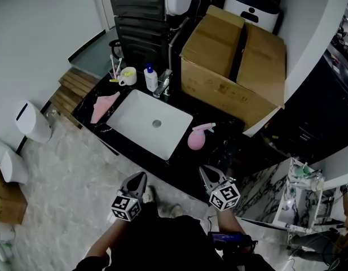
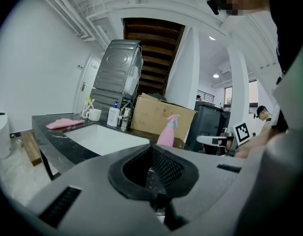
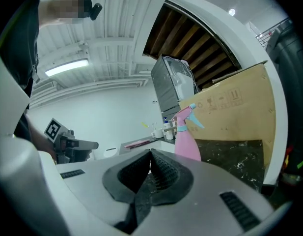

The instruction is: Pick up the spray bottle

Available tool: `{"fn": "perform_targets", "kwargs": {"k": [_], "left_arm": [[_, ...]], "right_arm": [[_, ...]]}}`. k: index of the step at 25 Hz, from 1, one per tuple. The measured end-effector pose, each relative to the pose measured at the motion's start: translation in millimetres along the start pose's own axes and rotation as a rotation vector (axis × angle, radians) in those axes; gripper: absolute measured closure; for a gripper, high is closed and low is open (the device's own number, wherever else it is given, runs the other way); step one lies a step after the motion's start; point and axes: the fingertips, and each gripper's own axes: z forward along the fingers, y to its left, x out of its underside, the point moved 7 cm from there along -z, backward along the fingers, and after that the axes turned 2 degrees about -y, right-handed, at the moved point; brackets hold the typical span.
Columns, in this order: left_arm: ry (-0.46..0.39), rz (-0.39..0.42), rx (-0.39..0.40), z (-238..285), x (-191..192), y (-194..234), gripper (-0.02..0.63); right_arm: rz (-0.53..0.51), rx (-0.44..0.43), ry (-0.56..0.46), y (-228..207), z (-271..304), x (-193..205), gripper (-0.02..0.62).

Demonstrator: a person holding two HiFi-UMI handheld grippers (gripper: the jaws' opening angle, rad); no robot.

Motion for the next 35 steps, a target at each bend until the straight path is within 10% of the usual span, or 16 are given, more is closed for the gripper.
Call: {"fn": "perform_targets", "kwargs": {"k": [28,35], "left_arm": [[0.076,0.023,0.396,129,-42,83,0.598],[0.064,0.019,0.414,137,-51,112,0.598]], "right_arm": [[-0.083,0.434,0.002,-33,79,-38,0.563],[-0.092,0.540,-0.001,-37,97,-40,0.416]]}}
